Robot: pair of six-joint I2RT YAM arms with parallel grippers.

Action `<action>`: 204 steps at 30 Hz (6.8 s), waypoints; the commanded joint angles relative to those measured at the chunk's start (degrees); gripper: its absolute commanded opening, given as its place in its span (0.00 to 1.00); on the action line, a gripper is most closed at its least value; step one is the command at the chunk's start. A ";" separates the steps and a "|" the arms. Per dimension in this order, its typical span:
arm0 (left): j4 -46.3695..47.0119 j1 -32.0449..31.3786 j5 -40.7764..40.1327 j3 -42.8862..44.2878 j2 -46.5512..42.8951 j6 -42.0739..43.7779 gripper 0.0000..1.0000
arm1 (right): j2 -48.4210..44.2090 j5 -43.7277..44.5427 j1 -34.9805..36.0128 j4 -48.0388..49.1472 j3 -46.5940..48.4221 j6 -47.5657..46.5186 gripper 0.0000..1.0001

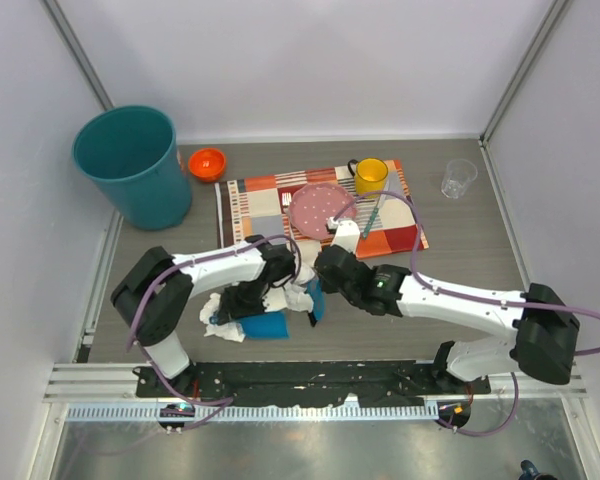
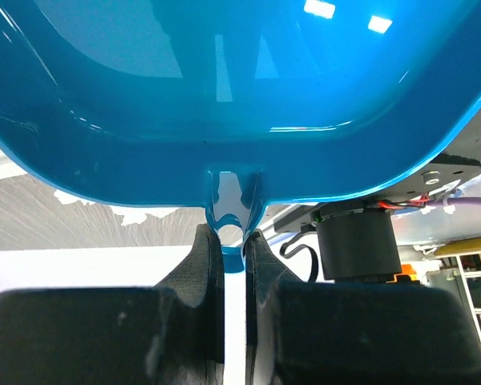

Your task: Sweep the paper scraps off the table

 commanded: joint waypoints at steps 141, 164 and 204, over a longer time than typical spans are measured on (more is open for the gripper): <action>-14.59 56.50 32.41 70.42 6.47 -2.94 0.00 | -23.33 18.39 2.36 9.38 -3.42 -25.94 0.01; 16.58 69.35 -8.09 61.04 -2.65 2.31 0.00 | -22.10 15.93 2.27 9.20 -4.48 -24.97 0.01; 48.38 59.15 -28.01 35.60 -14.79 26.70 0.00 | -2.08 -1.99 2.01 29.76 5.80 -58.44 0.01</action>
